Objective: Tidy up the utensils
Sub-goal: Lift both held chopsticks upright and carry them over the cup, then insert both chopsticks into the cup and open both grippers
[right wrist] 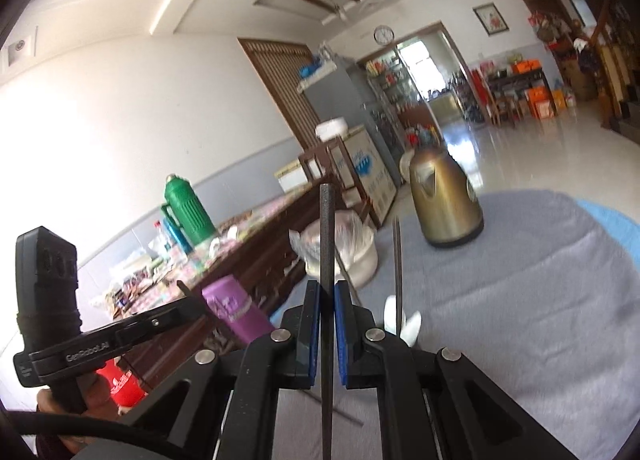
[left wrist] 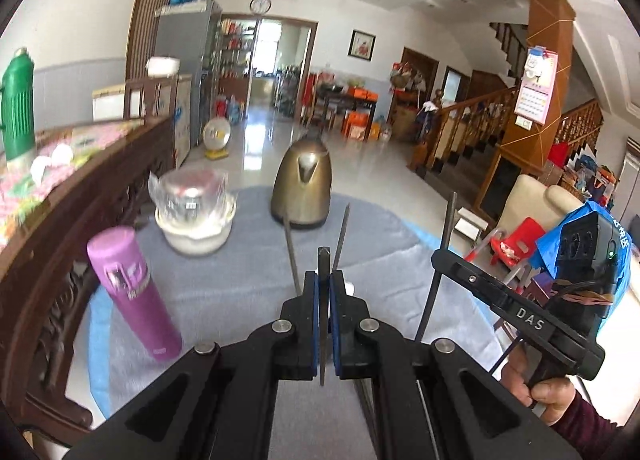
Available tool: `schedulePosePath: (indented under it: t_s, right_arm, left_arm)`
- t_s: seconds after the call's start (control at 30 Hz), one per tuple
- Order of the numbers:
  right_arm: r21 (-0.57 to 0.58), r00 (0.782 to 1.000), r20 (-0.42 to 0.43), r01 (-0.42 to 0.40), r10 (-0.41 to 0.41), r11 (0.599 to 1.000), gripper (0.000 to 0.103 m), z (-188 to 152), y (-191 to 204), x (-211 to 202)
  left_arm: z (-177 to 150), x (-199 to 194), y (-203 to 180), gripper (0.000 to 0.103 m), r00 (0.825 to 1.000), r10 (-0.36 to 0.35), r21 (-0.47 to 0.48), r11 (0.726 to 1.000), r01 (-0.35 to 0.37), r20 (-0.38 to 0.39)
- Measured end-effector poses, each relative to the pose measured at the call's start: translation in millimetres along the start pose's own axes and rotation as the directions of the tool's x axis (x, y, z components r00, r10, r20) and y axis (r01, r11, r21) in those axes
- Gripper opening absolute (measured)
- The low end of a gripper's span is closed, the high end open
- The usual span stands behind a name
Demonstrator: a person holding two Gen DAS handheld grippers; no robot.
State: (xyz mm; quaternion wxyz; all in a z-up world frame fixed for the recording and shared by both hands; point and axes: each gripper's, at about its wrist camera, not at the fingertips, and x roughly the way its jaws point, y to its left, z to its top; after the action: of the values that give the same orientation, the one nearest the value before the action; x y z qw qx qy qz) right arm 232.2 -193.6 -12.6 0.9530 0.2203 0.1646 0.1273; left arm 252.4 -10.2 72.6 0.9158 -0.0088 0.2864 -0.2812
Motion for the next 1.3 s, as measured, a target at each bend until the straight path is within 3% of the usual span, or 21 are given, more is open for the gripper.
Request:
schedulePosePath:
  t_s: [0.2,0.47,0.57,0.77,0.93,1.3]
  right_arm:
    - [-0.011,0.994,0.106,0.034,-0.033,0.999,0.008,28,3,1]
    - [-0.016,0.965,0.238,0.120,-0.113,0.993,0.008,50,1,14]
    - [-0.009,0.943,0.290,0.172,-0.162,0.985,0.008,53,-2,23]
    - [-0.008,0.920,0.307,0.259,-0.244,0.966,0.008,48,-11,54]
    - [-0.095,0.930,0.253,0.297,-0.266,0.950,0.008,29,-10,78]
    - [-0.130,0.968,0.139,0.228,-0.210,0.965,0.008,5,-18,62]
  left_arm:
    - [29,-5,-5,0.005,0.997,0.014,0.022,1.000,-0.015,0.071]
    - [62,0,-2,0.005,0.987,0.038,0.002,0.999,-0.039,0.155]
    - [66,11,1,0.005,0.985,0.046,-0.015,0.999,-0.045,0.165]
    - [56,43,2,0.005,0.986,0.075,-0.034,0.997,-0.071,0.148]
    - [38,69,1,0.005,0.993,0.083,-0.031,0.996,-0.080,0.080]
    - [15,67,0,0.005,0.997,0.075,-0.014,0.997,-0.075,-0.003]
